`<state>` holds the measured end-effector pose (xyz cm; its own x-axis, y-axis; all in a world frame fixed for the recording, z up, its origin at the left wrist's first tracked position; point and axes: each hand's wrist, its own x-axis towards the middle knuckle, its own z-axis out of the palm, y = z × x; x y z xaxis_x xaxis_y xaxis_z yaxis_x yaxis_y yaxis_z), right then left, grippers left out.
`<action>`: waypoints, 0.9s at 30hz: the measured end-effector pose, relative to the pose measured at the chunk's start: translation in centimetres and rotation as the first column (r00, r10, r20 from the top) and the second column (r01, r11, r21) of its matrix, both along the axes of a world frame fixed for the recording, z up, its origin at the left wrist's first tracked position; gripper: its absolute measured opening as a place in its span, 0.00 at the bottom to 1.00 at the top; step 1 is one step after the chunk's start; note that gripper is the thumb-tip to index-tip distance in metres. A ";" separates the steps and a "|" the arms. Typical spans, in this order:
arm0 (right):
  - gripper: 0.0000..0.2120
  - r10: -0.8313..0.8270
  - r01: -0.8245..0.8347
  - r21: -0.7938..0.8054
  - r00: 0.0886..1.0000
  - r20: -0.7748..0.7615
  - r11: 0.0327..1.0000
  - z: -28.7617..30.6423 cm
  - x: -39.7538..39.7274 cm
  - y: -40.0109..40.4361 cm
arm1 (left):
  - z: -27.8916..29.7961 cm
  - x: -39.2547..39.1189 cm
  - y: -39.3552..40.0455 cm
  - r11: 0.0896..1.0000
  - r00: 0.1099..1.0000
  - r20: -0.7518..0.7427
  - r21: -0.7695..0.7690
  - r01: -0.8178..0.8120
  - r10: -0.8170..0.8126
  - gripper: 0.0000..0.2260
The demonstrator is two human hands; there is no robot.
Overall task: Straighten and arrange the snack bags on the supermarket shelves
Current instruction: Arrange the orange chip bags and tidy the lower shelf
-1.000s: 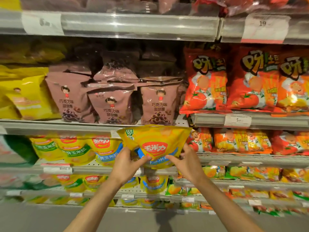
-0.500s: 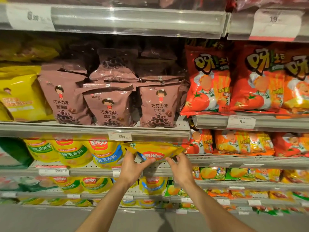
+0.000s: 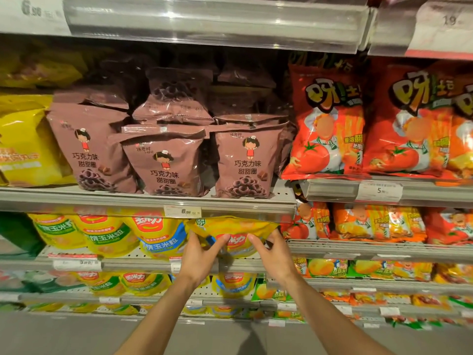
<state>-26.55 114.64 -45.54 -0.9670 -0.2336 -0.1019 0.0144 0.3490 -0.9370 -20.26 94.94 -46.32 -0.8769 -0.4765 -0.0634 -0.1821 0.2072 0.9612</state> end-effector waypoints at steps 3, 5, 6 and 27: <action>0.22 -0.012 0.011 0.015 1.000 0.029 1.000 -0.3 -0.2 -0.2 | 0.1 -0.7 0.7 1.000 0.998 0.050 0.004 -0.023 0.023 0.30; 0.23 -0.039 0.037 0.037 0.998 0.049 0.999 -0.4 -0.4 -0.4 | 0.0 -1.2 1.1 0.999 0.996 0.081 -0.016 -0.030 0.032 0.29; 0.22 -0.056 0.054 0.038 0.997 0.052 0.998 -0.4 -0.4 -0.5 | 0.0 -1.4 1.3 1.000 0.995 0.093 -0.019 -0.023 0.025 0.29; 0.22 -0.089 0.085 0.046 0.993 0.084 0.995 -1.9 -2.7 -2.1 | -0.8 -2.1 -0.5 0.997 0.998 0.018 -0.044 0.064 -0.063 0.24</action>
<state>-29.24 112.54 -47.48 -0.9708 -0.1427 -0.1931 0.1258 0.3825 -0.9153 -22.39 94.42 -47.08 -0.9043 -0.4228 -0.0580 -0.1830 0.2613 0.9478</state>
